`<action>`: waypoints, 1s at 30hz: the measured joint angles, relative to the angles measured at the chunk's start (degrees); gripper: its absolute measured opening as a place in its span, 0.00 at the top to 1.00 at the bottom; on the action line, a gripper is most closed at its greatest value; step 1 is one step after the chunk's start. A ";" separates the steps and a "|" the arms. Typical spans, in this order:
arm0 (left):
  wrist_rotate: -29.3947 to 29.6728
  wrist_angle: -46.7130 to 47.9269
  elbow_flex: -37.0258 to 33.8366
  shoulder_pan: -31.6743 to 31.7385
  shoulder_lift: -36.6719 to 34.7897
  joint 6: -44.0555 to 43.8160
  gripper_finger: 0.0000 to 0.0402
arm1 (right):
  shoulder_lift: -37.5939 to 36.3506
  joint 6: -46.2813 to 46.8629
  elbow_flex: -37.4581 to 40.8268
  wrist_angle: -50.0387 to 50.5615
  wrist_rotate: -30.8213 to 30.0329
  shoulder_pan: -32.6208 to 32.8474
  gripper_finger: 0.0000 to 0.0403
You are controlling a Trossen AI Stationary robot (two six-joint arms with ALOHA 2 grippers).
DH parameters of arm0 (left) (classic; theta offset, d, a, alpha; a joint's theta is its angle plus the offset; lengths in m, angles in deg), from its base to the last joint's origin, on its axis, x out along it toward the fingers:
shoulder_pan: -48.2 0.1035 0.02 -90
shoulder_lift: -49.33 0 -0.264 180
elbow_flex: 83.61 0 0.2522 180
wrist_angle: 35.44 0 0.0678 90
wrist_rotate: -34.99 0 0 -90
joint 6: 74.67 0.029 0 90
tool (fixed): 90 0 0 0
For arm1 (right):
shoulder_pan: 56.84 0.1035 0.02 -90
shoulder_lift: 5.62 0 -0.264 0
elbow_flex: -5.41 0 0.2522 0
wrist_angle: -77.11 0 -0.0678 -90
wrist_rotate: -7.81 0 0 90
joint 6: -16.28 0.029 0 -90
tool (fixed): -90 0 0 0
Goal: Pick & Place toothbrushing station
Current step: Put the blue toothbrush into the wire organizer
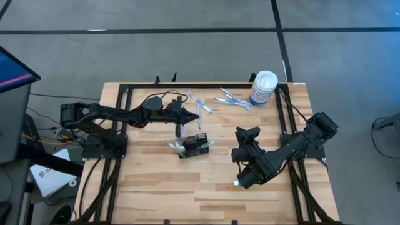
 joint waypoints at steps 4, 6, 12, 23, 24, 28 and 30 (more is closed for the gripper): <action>-4.14 0.06 0.00 1.97 0.01 0.41 1.00 | 0.00 -0.01 0.00 0.00 -0.01 0.00 0.70; -4.16 0.43 0.00 2.86 0.01 1.29 1.00 | 0.00 -0.01 0.00 0.00 -0.01 0.00 0.70; -4.10 1.08 0.00 4.69 0.02 3.01 1.00 | 0.00 -0.03 0.00 0.02 -0.01 0.00 0.70; -2.45 2.06 -1.77 4.51 3.36 4.50 1.00 | 0.02 -0.04 0.00 -0.08 -0.01 0.00 0.70; -2.44 1.66 -1.81 4.48 3.67 4.50 1.00 | 0.02 -0.05 0.00 -0.07 -0.03 -0.01 0.70; -4.08 1.16 -2.10 4.26 4.63 4.37 1.00 | 0.02 -0.08 0.00 -0.10 -0.03 -0.09 0.70; -6.10 0.21 -2.04 4.15 4.58 4.35 1.00 | 0.02 -0.08 0.00 -0.09 -0.03 -0.09 0.70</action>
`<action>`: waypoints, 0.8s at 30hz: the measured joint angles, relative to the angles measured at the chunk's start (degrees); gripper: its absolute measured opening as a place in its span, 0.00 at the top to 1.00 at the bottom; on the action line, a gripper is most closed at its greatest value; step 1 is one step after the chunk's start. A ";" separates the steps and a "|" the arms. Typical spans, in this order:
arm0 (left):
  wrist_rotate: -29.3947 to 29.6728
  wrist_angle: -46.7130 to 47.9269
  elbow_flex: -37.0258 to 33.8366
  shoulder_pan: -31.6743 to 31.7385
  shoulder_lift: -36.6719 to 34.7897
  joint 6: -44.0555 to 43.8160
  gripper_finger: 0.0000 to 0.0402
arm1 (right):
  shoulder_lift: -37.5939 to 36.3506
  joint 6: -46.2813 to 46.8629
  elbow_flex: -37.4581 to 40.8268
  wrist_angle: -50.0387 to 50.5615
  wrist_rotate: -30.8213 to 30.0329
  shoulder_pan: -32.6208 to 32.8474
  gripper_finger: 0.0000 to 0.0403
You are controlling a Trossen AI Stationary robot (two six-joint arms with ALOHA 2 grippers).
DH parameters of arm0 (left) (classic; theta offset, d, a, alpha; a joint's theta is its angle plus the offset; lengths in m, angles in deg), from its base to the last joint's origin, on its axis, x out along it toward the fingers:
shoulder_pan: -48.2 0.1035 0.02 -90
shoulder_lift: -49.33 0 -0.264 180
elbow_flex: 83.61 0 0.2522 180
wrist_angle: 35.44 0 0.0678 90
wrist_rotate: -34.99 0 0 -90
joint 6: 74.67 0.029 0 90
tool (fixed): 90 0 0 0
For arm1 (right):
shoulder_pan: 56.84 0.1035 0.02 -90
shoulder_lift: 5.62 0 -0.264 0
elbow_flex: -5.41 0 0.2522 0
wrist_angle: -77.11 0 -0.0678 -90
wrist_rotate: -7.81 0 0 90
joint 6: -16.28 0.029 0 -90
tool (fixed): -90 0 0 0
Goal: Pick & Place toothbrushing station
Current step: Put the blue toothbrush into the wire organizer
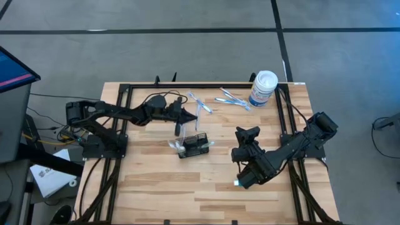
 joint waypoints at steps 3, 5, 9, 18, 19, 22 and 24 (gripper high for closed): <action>-0.91 -0.29 0.00 -0.39 -0.02 -0.03 1.00 | 0.00 0.00 0.00 -0.01 0.00 0.00 0.70; -1.06 -0.53 0.00 -0.47 -0.03 -0.02 1.00 | 0.00 0.00 0.00 -0.02 0.00 0.00 0.70; -3.46 -0.79 0.00 -0.47 -0.03 -0.04 1.00 | 0.00 0.02 0.00 -0.02 0.00 0.02 0.70; -6.24 -4.58 -0.01 -0.47 -0.27 -0.11 1.00 | 0.00 0.72 0.00 -0.02 0.04 0.04 0.70; -6.85 -4.82 0.00 -0.47 -0.27 -0.38 1.00 | 0.00 0.74 0.00 -0.02 0.04 0.04 0.70; -7.95 -5.15 0.00 -0.77 -0.27 -1.39 1.00 | 0.00 0.78 0.00 -0.01 0.09 0.04 0.70; -7.97 -5.67 0.00 -1.25 -0.27 -1.38 1.00 | 0.00 0.88 0.00 -0.01 0.17 0.04 0.70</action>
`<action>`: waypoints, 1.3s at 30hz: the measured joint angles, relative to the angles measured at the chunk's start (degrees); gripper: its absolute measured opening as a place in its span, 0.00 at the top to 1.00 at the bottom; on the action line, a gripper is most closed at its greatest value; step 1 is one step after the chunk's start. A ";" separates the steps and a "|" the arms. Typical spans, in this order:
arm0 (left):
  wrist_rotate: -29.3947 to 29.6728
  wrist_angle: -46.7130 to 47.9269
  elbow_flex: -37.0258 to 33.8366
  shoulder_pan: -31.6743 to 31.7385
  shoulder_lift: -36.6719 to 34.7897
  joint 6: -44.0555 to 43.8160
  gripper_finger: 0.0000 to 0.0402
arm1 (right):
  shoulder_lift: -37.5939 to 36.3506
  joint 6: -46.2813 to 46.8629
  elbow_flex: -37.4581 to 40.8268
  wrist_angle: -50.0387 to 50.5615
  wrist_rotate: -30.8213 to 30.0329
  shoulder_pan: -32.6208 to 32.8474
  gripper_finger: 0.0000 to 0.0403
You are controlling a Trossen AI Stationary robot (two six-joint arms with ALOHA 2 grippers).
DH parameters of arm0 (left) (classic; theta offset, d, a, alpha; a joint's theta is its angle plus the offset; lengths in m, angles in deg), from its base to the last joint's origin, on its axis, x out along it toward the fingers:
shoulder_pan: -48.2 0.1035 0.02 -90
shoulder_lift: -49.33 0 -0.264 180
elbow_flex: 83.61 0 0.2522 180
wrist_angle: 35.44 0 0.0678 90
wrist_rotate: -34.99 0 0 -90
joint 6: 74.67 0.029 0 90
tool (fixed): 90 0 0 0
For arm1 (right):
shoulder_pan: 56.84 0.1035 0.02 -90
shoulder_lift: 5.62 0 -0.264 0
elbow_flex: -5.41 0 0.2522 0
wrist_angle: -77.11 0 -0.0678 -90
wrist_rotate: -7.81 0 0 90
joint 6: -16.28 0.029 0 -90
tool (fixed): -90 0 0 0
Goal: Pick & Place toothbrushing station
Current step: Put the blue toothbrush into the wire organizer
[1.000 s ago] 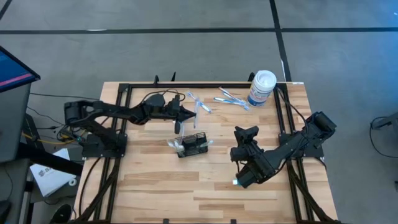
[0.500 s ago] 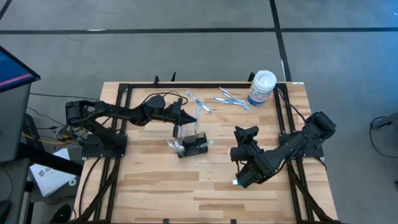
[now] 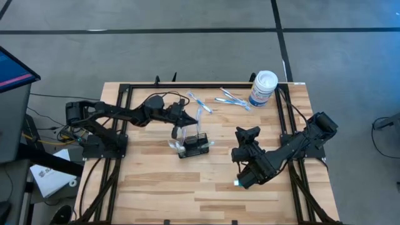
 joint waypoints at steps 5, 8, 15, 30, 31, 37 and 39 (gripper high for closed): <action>-0.03 -2.37 0.00 -1.45 0.00 0.05 1.00 | 0.00 0.02 0.00 -0.01 0.03 0.00 0.70; -0.04 -2.34 0.00 -2.10 0.00 0.26 1.00 | 0.00 0.02 0.00 -0.03 0.03 0.00 0.70; -0.04 -2.32 0.00 -2.81 0.00 0.27 1.00 | 0.00 0.02 0.00 -0.04 0.03 0.00 0.70; -0.04 -3.45 0.00 -3.10 0.00 0.02 1.00 | 0.00 0.04 0.00 -0.10 0.03 0.00 0.70; -0.15 -3.53 0.00 -3.26 0.00 0.01 1.00 | 0.00 0.04 0.00 -0.10 0.03 0.00 0.70; -0.52 -3.70 -0.02 -4.51 0.00 0.02 1.00 | 0.00 0.04 0.00 -0.10 0.03 0.00 0.70; -0.52 -3.69 -0.02 -4.75 0.00 0.01 1.00 | 0.00 0.04 0.00 -0.10 0.03 0.00 0.70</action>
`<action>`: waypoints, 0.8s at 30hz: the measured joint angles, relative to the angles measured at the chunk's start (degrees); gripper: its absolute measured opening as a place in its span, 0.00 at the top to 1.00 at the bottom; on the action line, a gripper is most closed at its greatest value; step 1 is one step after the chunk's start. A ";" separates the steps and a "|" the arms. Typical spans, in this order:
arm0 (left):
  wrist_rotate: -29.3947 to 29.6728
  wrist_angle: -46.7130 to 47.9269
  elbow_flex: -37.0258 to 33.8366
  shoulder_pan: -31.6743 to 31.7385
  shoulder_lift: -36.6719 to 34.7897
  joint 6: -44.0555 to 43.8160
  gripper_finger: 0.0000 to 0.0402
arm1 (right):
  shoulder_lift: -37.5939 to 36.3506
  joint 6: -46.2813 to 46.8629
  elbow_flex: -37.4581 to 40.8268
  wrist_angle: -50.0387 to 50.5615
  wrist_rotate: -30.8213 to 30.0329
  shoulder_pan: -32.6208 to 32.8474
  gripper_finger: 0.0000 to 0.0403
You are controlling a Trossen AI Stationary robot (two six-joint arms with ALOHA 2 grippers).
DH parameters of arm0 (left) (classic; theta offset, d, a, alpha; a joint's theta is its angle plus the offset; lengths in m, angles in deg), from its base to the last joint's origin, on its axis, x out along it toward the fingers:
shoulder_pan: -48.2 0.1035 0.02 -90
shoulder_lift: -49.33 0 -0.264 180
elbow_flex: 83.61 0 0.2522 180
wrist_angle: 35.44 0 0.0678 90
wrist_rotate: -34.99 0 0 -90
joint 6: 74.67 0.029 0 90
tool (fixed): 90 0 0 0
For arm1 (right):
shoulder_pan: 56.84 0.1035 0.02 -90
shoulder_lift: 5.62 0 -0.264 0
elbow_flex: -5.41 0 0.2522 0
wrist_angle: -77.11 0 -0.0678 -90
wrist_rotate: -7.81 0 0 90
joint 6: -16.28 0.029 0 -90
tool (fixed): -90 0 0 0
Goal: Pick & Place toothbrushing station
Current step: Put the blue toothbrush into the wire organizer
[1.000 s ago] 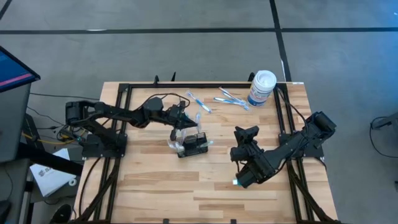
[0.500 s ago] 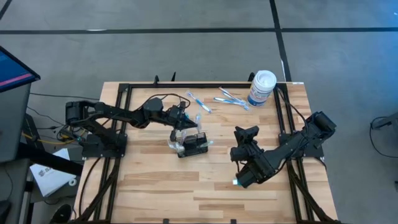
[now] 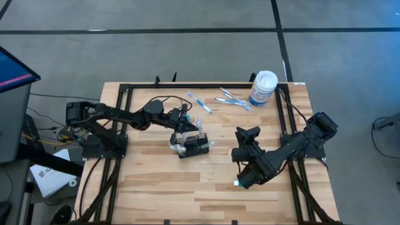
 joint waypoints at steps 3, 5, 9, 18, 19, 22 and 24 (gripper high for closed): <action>0.00 -0.05 0.00 -0.18 0.00 0.01 1.00 | 0.00 0.00 0.00 0.00 0.00 0.00 0.70; 0.01 -0.29 0.00 -0.18 0.00 -0.01 1.00 | 0.00 0.00 0.00 0.00 0.00 0.00 0.70; 0.02 -0.36 0.00 -0.18 0.00 -0.01 1.00 | 0.00 0.00 0.00 0.00 0.00 0.00 0.70; 0.04 0.00 -0.02 -0.16 0.17 0.20 1.00 | 0.00 0.00 0.00 -0.02 0.00 0.00 0.70; 0.06 -0.17 -0.02 -0.16 0.15 0.25 1.00 | 0.00 0.00 0.00 -0.02 0.00 0.00 0.70; 0.96 -1.44 -0.02 -0.16 0.17 0.31 1.00 | 0.00 0.00 0.00 -0.02 0.00 0.00 0.70; 2.21 -2.04 -0.02 -0.16 0.17 0.96 1.00 | 0.00 0.00 0.00 -0.03 0.01 0.00 0.70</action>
